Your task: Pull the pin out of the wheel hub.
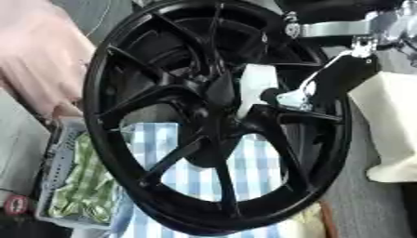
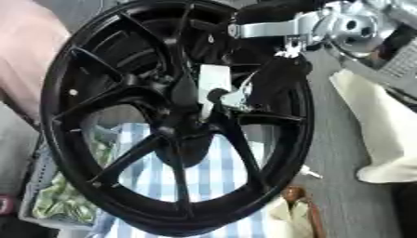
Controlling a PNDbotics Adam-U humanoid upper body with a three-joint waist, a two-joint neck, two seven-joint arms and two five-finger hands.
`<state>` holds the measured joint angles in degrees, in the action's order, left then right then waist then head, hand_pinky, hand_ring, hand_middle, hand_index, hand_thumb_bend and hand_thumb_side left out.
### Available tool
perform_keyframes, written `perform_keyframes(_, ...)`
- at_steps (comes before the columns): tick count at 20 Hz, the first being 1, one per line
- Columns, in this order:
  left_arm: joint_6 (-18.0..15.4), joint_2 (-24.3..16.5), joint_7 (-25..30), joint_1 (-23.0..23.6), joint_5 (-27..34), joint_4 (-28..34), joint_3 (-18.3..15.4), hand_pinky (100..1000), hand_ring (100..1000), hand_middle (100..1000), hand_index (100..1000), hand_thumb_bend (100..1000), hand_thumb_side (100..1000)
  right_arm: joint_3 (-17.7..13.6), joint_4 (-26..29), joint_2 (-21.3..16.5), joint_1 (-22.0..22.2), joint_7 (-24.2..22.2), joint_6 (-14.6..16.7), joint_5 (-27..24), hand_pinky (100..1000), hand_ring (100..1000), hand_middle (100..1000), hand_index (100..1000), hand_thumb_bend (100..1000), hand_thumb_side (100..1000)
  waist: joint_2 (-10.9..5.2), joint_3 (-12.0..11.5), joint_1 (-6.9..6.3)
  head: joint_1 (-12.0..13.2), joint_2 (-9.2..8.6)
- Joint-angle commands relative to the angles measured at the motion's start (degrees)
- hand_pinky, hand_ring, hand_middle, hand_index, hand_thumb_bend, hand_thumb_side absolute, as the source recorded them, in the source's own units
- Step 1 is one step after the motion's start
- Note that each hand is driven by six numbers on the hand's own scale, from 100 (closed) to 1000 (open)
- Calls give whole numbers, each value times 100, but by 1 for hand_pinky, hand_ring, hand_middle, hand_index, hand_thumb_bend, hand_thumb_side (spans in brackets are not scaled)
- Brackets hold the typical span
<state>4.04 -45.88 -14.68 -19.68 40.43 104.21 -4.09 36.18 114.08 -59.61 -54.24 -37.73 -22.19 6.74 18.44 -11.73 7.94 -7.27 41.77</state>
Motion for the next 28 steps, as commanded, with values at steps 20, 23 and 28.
perform_keyframes(20, 43, -24, 97, -96, 0, 56, 6, 787, 754, 638, 711, 140, 802, 30, 51, 27, 182, 126, -744, 121, 872, 943, 741, 918, 287, 359, 79, -98, -38, -104, -108)
perform_keyframes(23, 50, -14, 109, -96, -9, 54, 10, 788, 754, 638, 711, 138, 804, 16, 51, 19, 227, 218, -823, 67, 868, 937, 711, 919, 281, 343, 94, -106, -43, -114, -119)
perform_keyframes(28, 63, 0, 120, -105, -18, 52, 22, 789, 755, 639, 711, 137, 806, 10, 51, 28, 236, 346, -907, 16, 860, 921, 636, 877, 288, 324, 101, -106, -50, -125, -121)
